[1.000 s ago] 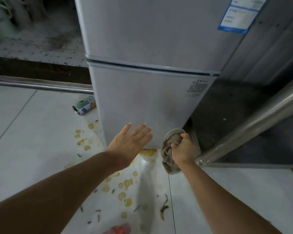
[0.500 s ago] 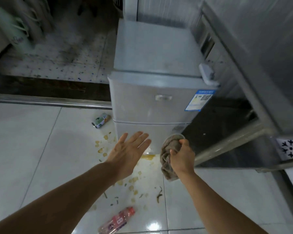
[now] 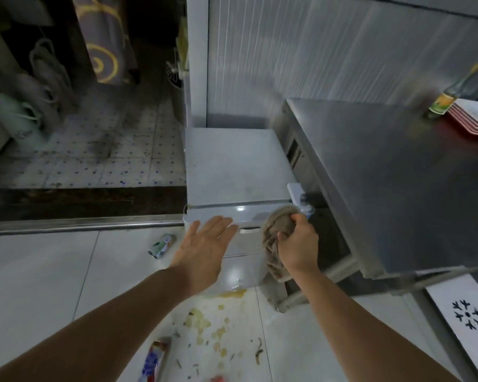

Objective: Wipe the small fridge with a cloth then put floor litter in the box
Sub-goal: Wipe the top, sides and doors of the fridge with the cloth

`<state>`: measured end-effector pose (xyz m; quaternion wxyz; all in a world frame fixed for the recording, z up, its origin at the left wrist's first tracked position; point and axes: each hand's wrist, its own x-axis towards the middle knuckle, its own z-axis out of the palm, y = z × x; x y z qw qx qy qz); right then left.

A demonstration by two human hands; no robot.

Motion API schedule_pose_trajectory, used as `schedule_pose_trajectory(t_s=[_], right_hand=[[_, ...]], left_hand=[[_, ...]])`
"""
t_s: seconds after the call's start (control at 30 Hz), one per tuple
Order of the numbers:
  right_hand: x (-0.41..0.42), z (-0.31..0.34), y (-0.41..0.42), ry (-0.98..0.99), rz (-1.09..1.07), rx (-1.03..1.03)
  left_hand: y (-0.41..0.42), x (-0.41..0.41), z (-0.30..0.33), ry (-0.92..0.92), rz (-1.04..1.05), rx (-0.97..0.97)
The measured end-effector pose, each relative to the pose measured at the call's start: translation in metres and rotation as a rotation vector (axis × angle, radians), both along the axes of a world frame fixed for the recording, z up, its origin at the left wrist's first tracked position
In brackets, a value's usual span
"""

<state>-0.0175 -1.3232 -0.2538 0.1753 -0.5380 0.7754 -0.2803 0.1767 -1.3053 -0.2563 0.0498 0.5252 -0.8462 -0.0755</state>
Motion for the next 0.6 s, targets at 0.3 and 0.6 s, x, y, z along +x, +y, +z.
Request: schedule_pose_trajectory(t_s=[0.3, 0.6], right_hand=[[-0.003, 0.010, -0.094, 0.089, 0.057, -0.068], [-0.002, -0.011, -0.096, 0.193, 0.233, 0.118]], left_hand=[[-0.033, -0.013, 0.009, 0.084, 0.075, -0.043], [-0.035, -0.013, -0.001, 0.109, 0.193, 0.001]])
